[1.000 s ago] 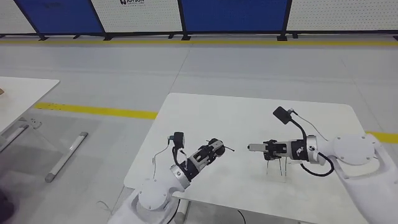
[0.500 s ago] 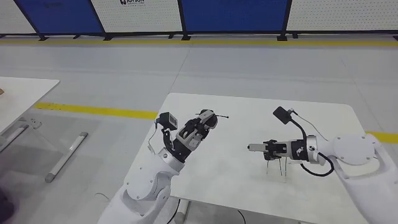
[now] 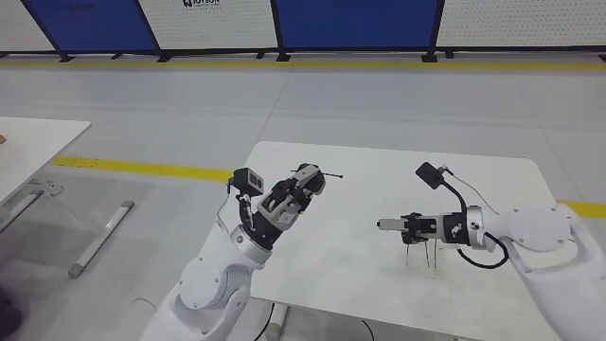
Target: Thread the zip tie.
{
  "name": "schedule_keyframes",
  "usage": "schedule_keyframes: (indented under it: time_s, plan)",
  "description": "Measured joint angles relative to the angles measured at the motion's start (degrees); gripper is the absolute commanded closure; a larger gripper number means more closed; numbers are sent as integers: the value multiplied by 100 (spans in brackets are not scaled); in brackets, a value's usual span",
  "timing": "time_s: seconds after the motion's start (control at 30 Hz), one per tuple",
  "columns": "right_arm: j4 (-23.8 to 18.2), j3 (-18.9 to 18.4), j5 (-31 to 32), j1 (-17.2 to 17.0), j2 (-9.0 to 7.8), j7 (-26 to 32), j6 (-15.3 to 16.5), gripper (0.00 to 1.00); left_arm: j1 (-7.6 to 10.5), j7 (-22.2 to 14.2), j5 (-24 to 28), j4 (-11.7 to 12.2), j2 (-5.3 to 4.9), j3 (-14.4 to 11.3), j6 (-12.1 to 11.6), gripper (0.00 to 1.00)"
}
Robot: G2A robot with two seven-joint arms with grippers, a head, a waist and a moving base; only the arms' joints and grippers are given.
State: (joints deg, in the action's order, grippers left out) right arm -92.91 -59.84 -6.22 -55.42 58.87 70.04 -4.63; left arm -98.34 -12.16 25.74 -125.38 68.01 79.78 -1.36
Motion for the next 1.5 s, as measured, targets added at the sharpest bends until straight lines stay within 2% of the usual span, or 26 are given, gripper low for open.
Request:
schedule_keyframes:
  time_s: [0.17, 0.4, 0.6, 0.87, 0.97, 1.1, 1.2, 1.3, 1.5]
  plan:
    - [0, 0, 0, 0, 0, 0, 0, 0, -46, -157, -487, 535, -6, -297, 40, 100]
    - [0, 0, 0, 0, 0, 0, 0, 0, -76, -177, -1125, 1263, 12, -804, -231, 100]
    - [0, 0, 0, 0, 0, 0, 0, 0, 65, -19, -1249, 1620, 46, -1067, -391, 100]
    - [-51, 20, 135, -16, -12, -46, -19, 0, 99, 35, -1222, 1665, 55, -1106, -409, 100]
    - [-182, -43, 742, 53, -85, 182, -380, 0, 99, 34, -1223, 1665, 55, -1106, -409, 100]
    - [-461, -189, 1577, 134, -209, 625, -1037, 0, 99, 34, -1223, 1665, 55, -1106, -409, 100]
    - [-614, -28, 2298, 281, -268, 956, -1447, 0, 99, 34, -1223, 1665, 55, -1106, -409, 100]
    - [-598, 352, 2905, 463, -301, 966, -1497, 0, 99, 34, -1223, 1665, 55, -1106, -409, 100]
    - [-598, 304, 2796, 453, -301, 960, -1484, 0, 99, 35, -1223, 1665, 55, -1106, -409, 100]
